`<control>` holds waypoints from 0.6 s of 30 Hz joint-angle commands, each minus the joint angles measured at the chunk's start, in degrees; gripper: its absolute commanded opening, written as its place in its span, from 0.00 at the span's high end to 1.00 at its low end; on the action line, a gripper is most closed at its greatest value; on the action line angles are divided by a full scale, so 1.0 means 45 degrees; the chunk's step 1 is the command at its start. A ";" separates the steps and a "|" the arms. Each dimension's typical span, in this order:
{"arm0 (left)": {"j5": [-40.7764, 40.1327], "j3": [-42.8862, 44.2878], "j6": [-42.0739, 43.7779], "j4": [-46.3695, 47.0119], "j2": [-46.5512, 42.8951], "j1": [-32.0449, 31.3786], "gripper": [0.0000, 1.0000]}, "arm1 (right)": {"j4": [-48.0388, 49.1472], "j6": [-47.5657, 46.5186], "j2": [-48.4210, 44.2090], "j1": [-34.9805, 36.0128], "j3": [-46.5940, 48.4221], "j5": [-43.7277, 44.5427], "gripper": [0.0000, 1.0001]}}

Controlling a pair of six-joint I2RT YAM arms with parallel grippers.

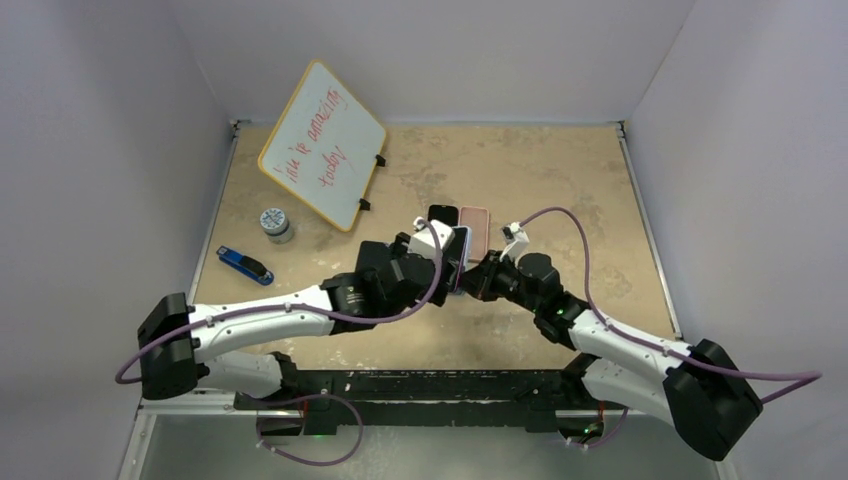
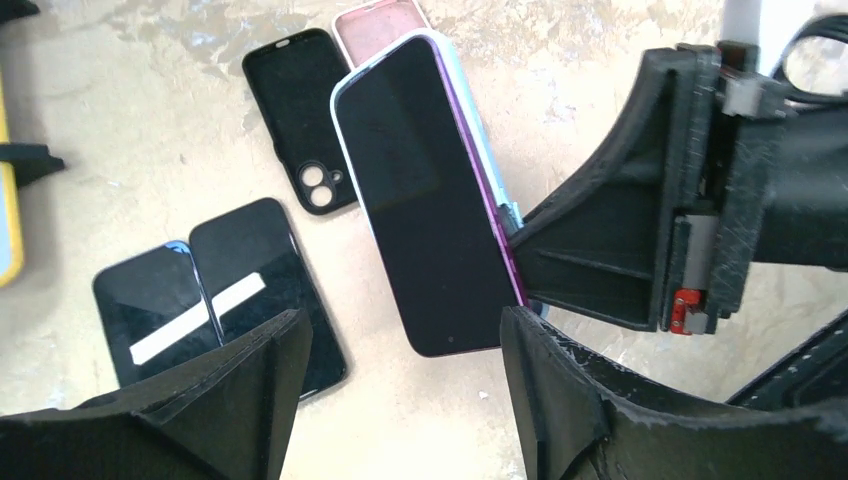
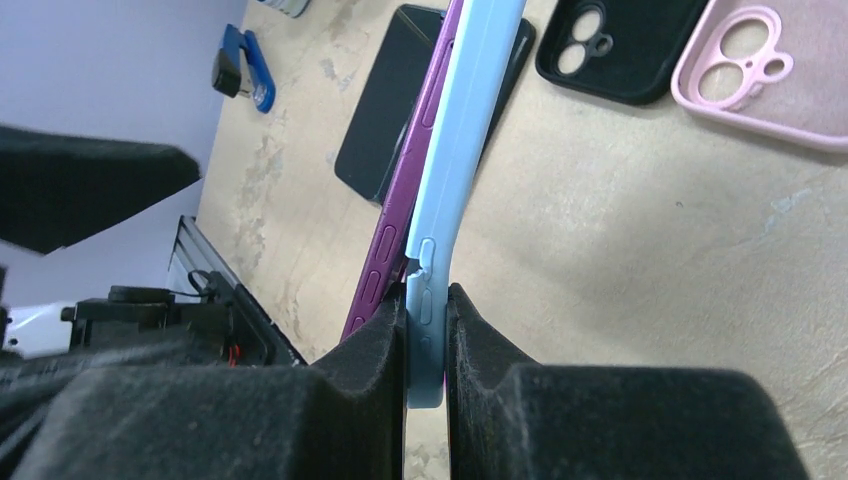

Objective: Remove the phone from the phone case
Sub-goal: Remove the phone case from the phone.

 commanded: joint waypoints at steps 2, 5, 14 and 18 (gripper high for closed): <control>-0.2718 0.1279 0.1262 -0.0813 0.1132 -0.1187 0.28 | 0.0297 0.1076 0.0155 0.0007 0.0934 0.0300 1.00; -0.3108 0.1640 0.1338 -0.0877 0.1694 -0.1515 0.29 | 0.0090 0.1206 0.0186 0.0008 0.1018 0.0263 1.00; -0.3529 0.2634 0.1317 -0.1096 0.3415 -0.1887 0.32 | -0.0033 0.1474 0.0144 0.0018 0.1059 0.0236 1.00; -0.3789 0.3081 0.1312 -0.1382 0.4168 -0.2020 0.33 | 0.0044 0.1594 0.0200 0.0008 0.1075 0.0144 1.00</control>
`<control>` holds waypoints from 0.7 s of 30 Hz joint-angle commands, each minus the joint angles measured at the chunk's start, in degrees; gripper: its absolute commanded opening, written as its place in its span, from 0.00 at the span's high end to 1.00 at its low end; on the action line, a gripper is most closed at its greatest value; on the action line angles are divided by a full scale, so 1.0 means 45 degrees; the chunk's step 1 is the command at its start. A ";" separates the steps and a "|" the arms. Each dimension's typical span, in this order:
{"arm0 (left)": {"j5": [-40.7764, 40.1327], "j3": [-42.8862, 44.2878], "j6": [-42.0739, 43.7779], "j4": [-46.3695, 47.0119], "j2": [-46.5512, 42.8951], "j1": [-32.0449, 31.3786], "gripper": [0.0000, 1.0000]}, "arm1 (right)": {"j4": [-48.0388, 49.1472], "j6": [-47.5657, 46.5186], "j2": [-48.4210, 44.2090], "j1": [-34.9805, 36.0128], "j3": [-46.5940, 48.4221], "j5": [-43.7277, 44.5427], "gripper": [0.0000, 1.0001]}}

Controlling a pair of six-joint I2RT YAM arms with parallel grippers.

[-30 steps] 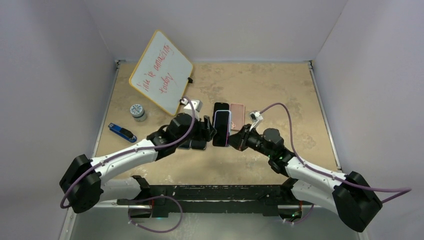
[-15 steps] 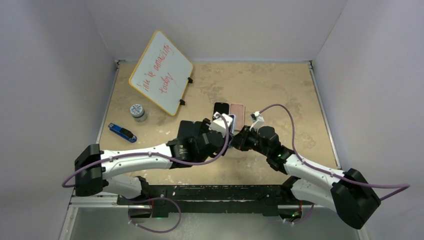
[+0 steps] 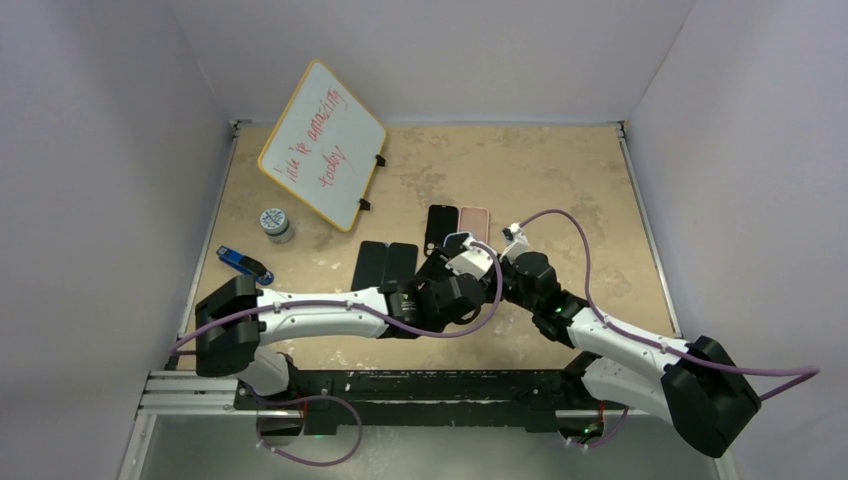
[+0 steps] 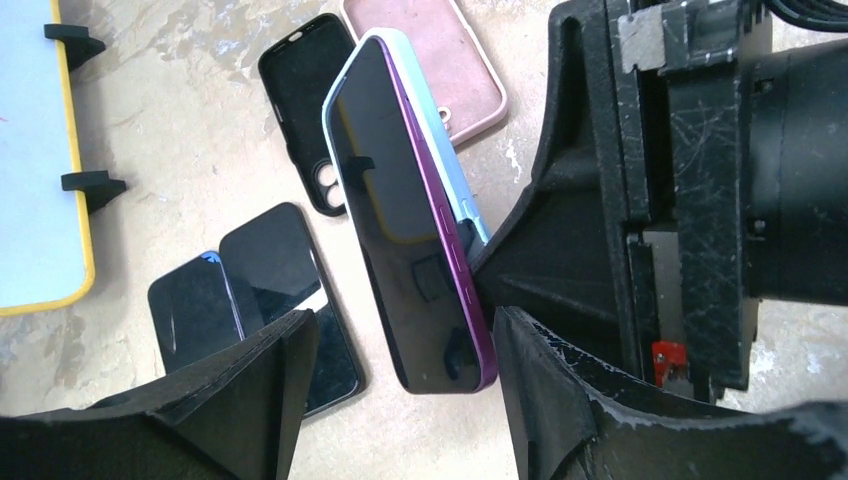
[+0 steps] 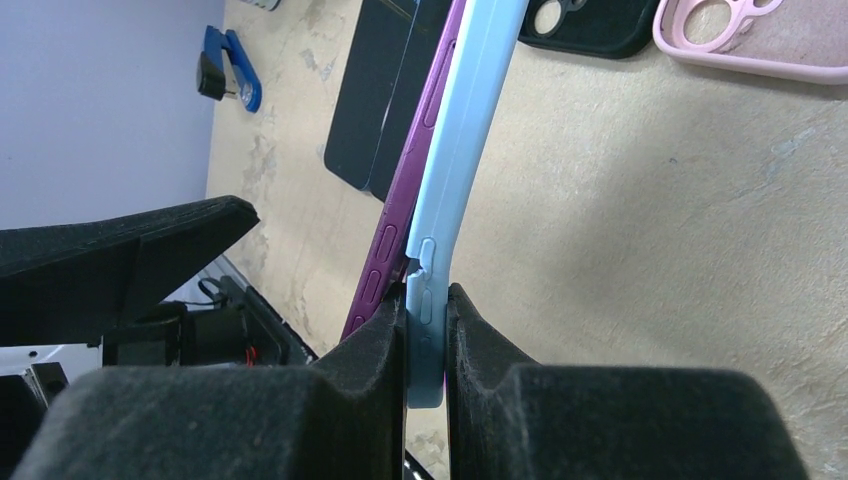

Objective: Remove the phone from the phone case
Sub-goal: Remove the phone case from the phone.

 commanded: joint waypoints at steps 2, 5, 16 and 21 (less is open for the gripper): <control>-0.0994 0.1048 0.0032 -0.0621 0.0834 -0.0267 0.34 | 0.0987 0.0456 -0.0124 0.0019 0.0840 -0.0103 1.00; -0.1448 0.1427 -0.0071 -0.1150 0.1272 -0.0433 0.35 | 0.1006 0.0514 -0.0114 0.0017 0.0835 -0.0134 1.00; -0.0859 0.1807 -0.0980 -0.2701 0.1294 -0.0686 0.38 | 0.0863 0.0596 -0.0189 0.0014 0.0802 0.0032 1.00; 0.0120 0.1266 -0.0844 -0.1936 0.0245 -0.0686 0.37 | 0.0906 0.0564 -0.0138 0.0007 0.0839 0.0061 1.00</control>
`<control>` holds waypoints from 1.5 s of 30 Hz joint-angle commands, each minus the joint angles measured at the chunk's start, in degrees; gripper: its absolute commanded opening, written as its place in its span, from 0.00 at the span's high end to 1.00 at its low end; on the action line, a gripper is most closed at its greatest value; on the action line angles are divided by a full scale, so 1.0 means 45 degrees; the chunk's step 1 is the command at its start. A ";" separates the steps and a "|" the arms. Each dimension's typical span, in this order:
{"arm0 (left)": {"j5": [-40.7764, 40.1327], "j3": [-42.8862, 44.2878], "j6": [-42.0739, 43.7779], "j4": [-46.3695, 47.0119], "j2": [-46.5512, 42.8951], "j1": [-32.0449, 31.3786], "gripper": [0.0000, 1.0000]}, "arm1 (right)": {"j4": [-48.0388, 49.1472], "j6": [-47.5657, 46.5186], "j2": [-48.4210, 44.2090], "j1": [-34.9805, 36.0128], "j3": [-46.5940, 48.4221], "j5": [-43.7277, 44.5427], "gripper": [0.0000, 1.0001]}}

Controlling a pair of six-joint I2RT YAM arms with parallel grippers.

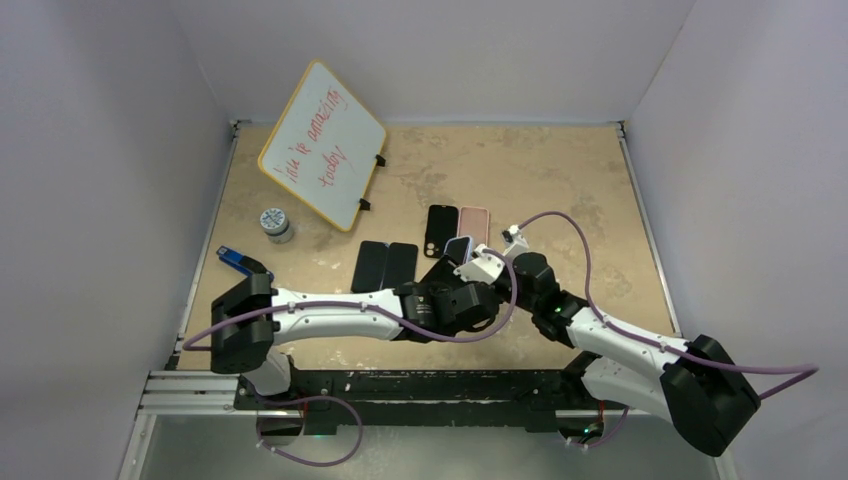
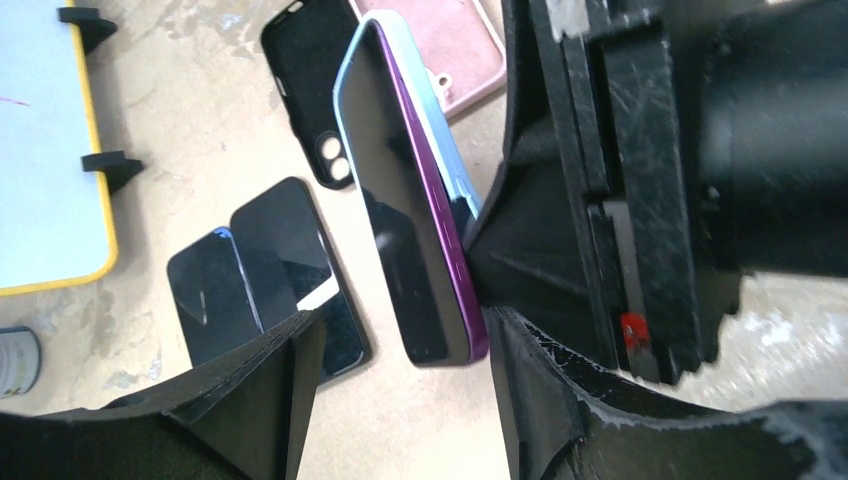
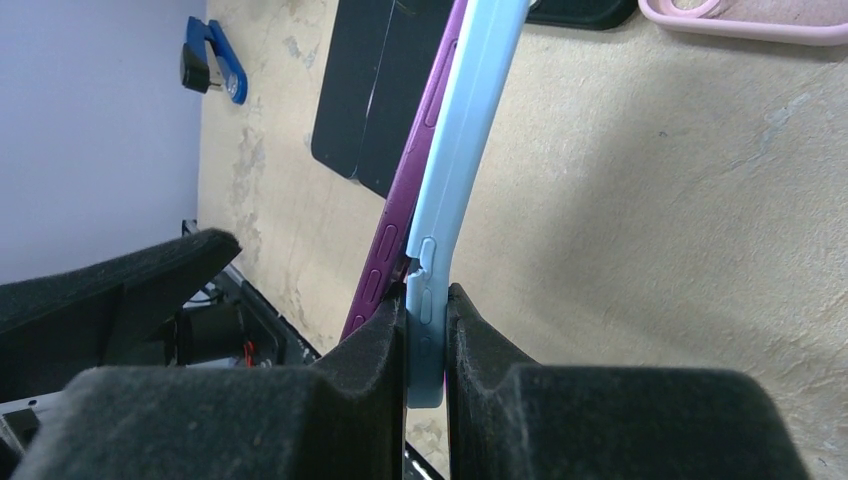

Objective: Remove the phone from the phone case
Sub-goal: Remove the phone case from the phone.

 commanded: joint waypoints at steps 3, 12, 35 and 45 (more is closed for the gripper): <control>0.1576 -0.0430 -0.0079 0.0553 -0.1427 -0.0113 0.36 | 0.1417 0.0307 -0.0217 0.0021 0.0845 0.0004 1.00; 0.1612 -0.0360 -0.0150 0.0184 -0.0962 -0.0110 0.35 | 0.1320 0.0307 -0.0387 0.0021 0.0874 -0.0016 1.00; 0.0037 0.0010 0.0165 -0.0147 -0.0747 -0.0079 0.44 | 0.1711 0.0170 0.0110 0.0018 0.0797 -0.0573 1.00; -0.0620 -0.0564 0.0399 0.0819 -0.1133 0.0297 0.48 | 0.1940 0.0172 0.0171 0.0031 0.0879 -0.0723 1.00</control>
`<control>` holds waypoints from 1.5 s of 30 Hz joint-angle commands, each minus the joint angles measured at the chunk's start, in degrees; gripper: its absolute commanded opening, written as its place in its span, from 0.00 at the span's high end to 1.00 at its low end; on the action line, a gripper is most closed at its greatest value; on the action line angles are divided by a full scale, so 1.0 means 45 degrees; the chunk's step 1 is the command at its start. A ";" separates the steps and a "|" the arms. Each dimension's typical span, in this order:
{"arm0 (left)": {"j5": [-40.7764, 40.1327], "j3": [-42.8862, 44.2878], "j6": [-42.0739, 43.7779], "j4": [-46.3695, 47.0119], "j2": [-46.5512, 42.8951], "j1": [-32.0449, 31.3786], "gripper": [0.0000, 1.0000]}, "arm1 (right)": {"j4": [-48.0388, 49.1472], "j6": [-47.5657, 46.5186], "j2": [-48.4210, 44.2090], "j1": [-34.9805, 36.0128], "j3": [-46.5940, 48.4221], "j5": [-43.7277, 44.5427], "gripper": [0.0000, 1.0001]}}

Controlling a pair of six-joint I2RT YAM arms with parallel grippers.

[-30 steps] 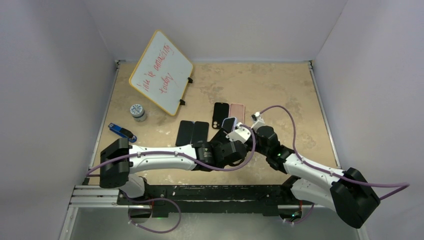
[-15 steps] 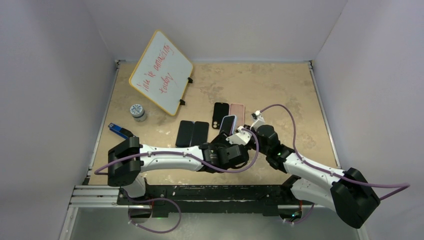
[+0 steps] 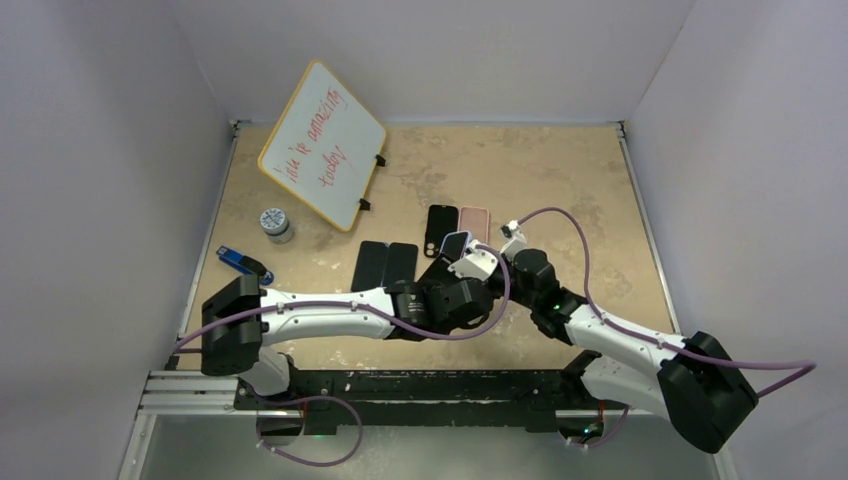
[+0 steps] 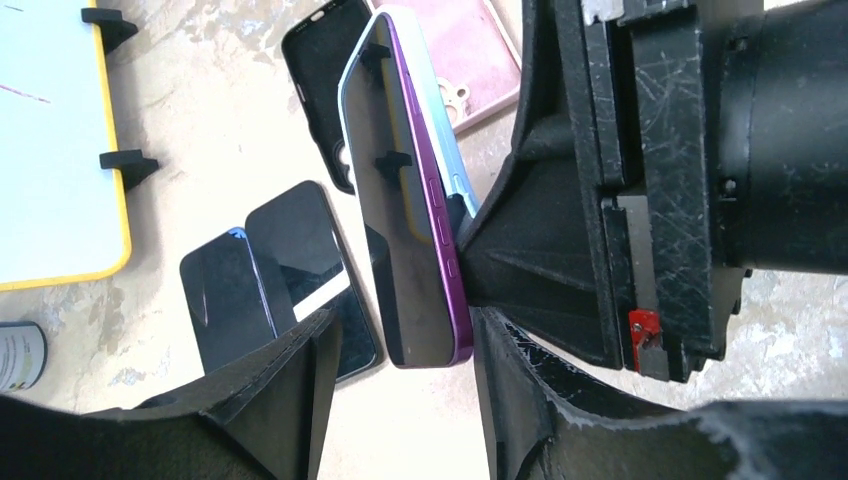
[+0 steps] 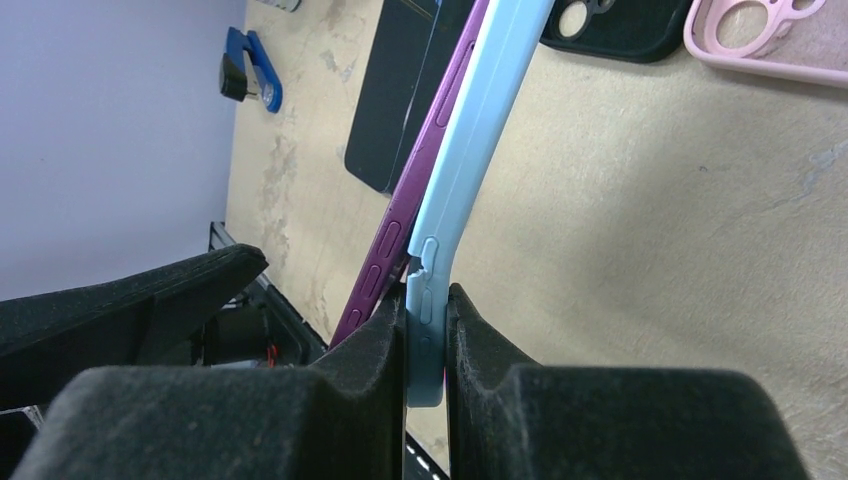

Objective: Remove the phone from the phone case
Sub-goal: Remove the phone case from the phone.

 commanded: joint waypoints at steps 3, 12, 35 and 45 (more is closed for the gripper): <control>-0.0953 0.0048 0.0397 0.0482 0.0155 0.0132 0.49 | 0.1230 0.0136 -0.0174 0.0028 0.0692 -0.0388 1.00; -0.1337 0.0397 0.0204 -0.0628 0.1019 0.0103 0.53 | 0.1171 0.0190 -0.0225 0.0030 0.0695 -0.0512 1.00; -0.1520 0.0777 0.1095 0.0174 0.1125 0.0191 1.00 | 0.1059 0.0321 0.0004 0.0038 0.0477 0.0095 1.00; -0.0193 0.0149 0.0955 0.0228 -0.1661 0.0176 1.00 | 0.0476 -0.0044 0.0583 -0.0063 0.0595 0.1328 1.00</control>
